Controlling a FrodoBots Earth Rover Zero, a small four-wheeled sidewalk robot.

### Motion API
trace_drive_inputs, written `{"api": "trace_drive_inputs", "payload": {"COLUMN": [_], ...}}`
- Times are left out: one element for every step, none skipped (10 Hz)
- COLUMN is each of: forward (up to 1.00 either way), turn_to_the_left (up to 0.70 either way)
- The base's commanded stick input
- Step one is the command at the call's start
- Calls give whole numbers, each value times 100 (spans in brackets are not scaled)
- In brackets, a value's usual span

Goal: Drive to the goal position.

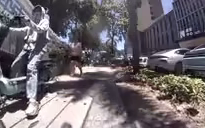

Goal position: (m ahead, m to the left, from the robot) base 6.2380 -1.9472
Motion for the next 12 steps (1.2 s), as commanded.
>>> {"api": "trace_drive_inputs", "payload": {"forward": [45, 54, 65, 70, 70, 70, 70, 70, 70, 70, 70, 70], "turn_to_the_left": [0, 0, 0, 0, 0, 0, 0, 0, 0, 0, 0, 0]}}
